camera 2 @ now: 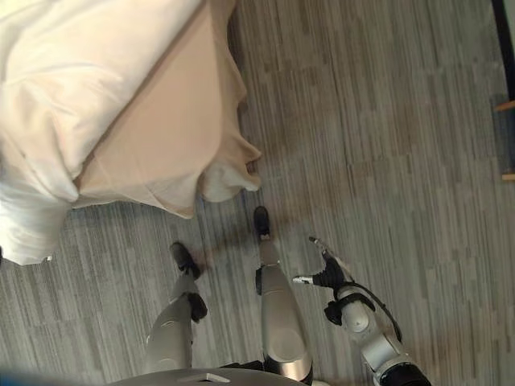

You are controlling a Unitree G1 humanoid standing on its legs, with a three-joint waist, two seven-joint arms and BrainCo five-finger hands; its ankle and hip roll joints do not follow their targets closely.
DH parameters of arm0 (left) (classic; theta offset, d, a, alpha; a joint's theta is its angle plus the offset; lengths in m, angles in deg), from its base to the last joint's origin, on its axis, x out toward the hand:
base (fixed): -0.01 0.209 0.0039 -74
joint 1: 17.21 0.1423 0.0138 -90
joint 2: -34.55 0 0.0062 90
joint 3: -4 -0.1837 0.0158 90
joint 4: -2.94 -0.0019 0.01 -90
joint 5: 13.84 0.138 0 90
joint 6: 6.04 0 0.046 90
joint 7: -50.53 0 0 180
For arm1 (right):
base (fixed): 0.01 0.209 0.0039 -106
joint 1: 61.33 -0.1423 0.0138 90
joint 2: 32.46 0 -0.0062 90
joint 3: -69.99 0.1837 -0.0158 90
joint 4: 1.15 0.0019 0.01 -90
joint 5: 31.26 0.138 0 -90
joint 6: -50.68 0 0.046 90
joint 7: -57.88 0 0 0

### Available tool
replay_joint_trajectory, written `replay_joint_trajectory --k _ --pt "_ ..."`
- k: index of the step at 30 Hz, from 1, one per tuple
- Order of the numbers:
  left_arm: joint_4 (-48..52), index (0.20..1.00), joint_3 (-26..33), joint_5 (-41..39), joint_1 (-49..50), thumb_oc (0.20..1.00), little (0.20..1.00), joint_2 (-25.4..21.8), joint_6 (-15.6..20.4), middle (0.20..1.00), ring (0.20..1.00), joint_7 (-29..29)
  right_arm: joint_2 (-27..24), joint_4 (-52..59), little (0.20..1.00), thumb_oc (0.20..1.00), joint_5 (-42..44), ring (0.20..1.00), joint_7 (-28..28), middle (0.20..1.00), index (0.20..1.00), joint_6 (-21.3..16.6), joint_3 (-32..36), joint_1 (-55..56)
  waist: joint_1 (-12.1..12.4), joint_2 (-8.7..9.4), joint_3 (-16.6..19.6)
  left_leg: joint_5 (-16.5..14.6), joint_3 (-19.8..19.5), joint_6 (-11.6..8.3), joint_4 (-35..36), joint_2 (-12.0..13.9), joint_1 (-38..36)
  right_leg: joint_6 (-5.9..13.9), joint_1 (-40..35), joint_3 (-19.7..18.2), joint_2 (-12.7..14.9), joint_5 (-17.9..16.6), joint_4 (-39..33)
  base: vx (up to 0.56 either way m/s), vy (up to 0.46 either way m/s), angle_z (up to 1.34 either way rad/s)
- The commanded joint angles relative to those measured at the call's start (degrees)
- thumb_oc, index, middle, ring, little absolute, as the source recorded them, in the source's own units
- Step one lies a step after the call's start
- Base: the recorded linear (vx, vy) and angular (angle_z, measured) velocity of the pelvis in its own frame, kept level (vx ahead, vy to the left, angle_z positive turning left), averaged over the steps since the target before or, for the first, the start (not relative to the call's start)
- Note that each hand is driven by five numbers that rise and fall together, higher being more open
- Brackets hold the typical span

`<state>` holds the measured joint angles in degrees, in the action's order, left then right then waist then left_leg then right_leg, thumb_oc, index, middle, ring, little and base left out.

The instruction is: Making the bed.

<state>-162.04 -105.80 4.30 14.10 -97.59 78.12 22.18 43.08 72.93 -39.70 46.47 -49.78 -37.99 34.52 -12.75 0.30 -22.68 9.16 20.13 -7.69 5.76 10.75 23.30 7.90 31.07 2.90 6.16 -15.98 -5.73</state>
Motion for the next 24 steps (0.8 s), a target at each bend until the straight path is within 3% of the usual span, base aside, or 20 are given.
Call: replay_joint_trajectory --k 1,2,7,8,9,12,13,14,18,20,23,24 --pt "-0.9 0.278 0.6 -6.2 1.2 0.278 0.278 -0.6 2.3 0.278 0.278 2.5 -0.9 1.0 1.0 1.0 2.1 1.0 0.2 1.0 1.0 -1.7 1.2 3.2 -0.3 -1.16 5.0 -1.8 0.1 -2.87 -0.8 2.5 -0.1 5.94 1.1 3.0 4.9 5.3 0.7 0.02 0.03 -0.03" --pt "0.0 0.2 0.7 -7.6 0.8 0.2 0.2 -0.5 2.8 0.2 0.2 2.2 -1.0 0.7 1.0 1.0 2.1 1.0 0.3 1.0 1.0 -1.7 1.4 3.6 -0.2 -1.45 5.3 -2.0 0.0 -2.86 -0.8 2.3 -0.6 5.91 0.6 3.2 5.0 5.4 0.7 0.03 0.039 0.0" --pt "10.8 0.2 -0.2 -12.3 -2.6 0.2 0.2 3.5 6.1 0.2 0.2 -0.8 -1.1 -2.6 1.0 1.0 1.2 1.0 -0.3 1.0 1.0 -1.4 1.0 4.3 0.4 -2.41 7.2 -3.2 -1.1 -2.62 -0.8 1.4 -3.9 5.81 -3.2 3.9 5.8 6.3 0.7 0.04 0.016 0.07" --pt "16.5 0.2 -0.1 -13.0 -2.4 0.2 0.2 4.8 7.3 0.2 0.2 -1.5 -0.7 -3.9 1.0 1.0 0.9 1.0 -0.5 1.0 1.0 -1.2 0.8 4.1 0.7 -2.56 7.8 -3.7 -1.3 -2.5 -0.8 1.0 -5.1 5.73 -4.5 4.1 5.9 6.6 0.7 0.08 -0.017 0.18" --pt "30.1 0.2 2.4 -16.0 1.5 0.2 0.2 9.7 9.9 0.2 0.2 -2.7 0.4 -7.1 1.0 1.0 -0.1 1.0 -1.2 1.0 1.0 -0.1 0.2 3.4 1.1 -2.69 8.6 -4.4 -1.6 -2.16 -0.8 0.4 -7.8 5.56 -7.6 4.8 6.2 7.3 0.7 0.1 -0.025 0.23" --pt "45.8 0.2 3.4 -16.8 10.9 0.2 0.2 19.8 13.0 0.2 0.2 0.0 3.0 -14.0 1.0 1.0 -1.8 1.0 -2.0 1.0 1.0 2.1 -1.0 1.5 2.0 -2.51 9.7 -5.7 -1.7 -1.41 -0.8 -0.9 -11.6 5.24 -11.9 5.3 6.4 8.2 0.7 0.08 -0.013 0.24" --pt "46.2 0.2 3.7 -16.7 11.3 0.2 0.2 19.8 12.8 0.2 0.2 0.1 3.0 -14.1 1.0 1.0 -1.9 1.0 -2.0 1.0 1.0 2.1 -1.1 1.5 1.9 -2.48 9.7 -5.4 -1.7 -1.37 -0.8 -1.0 -11.5 5.17 -11.9 5.2 6.5 8.0 0.7 0.13 0.004 0.11" --pt "55.7 0.2 2.2 -19.9 19.8 0.2 0.2 26.5 15.6 0.2 0.2 5.2 4.9 -19.6 1.0 1.0 -3.3 1.0 -2.4 1.0 1.0 3.8 -1.1 1.0 2.5 -2.6 10.1 -6.5 -1.6 -0.88 -0.8 -1.6 -14.6 5.11 -15.1 5.5 6.7 9.0 0.7 0.1 0.021 0.0" --pt "67.1 0.2 -3.5 -30.8 35.0 0.2 0.2 34.3 18.4 0.2 0.2 17.8 8.7 -30.8 1.0 1.0 -5.2 1.0 -3.5 1.0 1.0 6.9 -0.1 0.1 3.2 -2.93 10.4 -7.9 -1.3 -0.05 -0.8 -2.5 -19.6 5.26 -19.7 5.3 7.1 10.0 0.7 0.09 0.032 -0.02" --pt "68.1 0.2 -7.2 -36.9 40.9 0.2 0.2 35.5 17.7 0.2 0.2 25.1 10.5 -36.1 1.0 1.0 -4.8 1.0 -3.4 1.0 1.0 8.2 1.0 -0.2 3.5 -3.0 10.7 -8.2 -1.1 0.2 -0.8 -2.6 -21.4 5.21 -21.2 5.1 7.3 10.1 0.7 0.06 0.013 0.02" --pt "63.3 0.2 -13.0 -43.2 49.1 0.2 0.2 37.7 13.5 0.2 0.2 35.0 13.1 -45.7 1.0 1.0 -2.8 1.0 -2.0 1.0 1.0 9.6 2.5 0.1 3.8 -3.15 11.2 -9.0 -1.0 0.66 -0.8 -2.9 -24.3 5.0 -24.0 4.8 7.4 10.6 0.7 0.06 0.015 0.01" --pt "63.1 0.2 -13.1 -43.2 49.1 0.2 0.2 37.7 13.6 0.2 0.2 35.0 13.2 -45.8 1.0 1.0 -2.8 1.0 -2.0 1.0 1.0 9.5 2.5 0.1 3.8 -3.14 11.2 -9.0 -1.0 0.65 -0.8 -2.9 -24.4 5.01 -24.2 4.8 7.4 10.7 0.7 0.04 0.004 -0.01"
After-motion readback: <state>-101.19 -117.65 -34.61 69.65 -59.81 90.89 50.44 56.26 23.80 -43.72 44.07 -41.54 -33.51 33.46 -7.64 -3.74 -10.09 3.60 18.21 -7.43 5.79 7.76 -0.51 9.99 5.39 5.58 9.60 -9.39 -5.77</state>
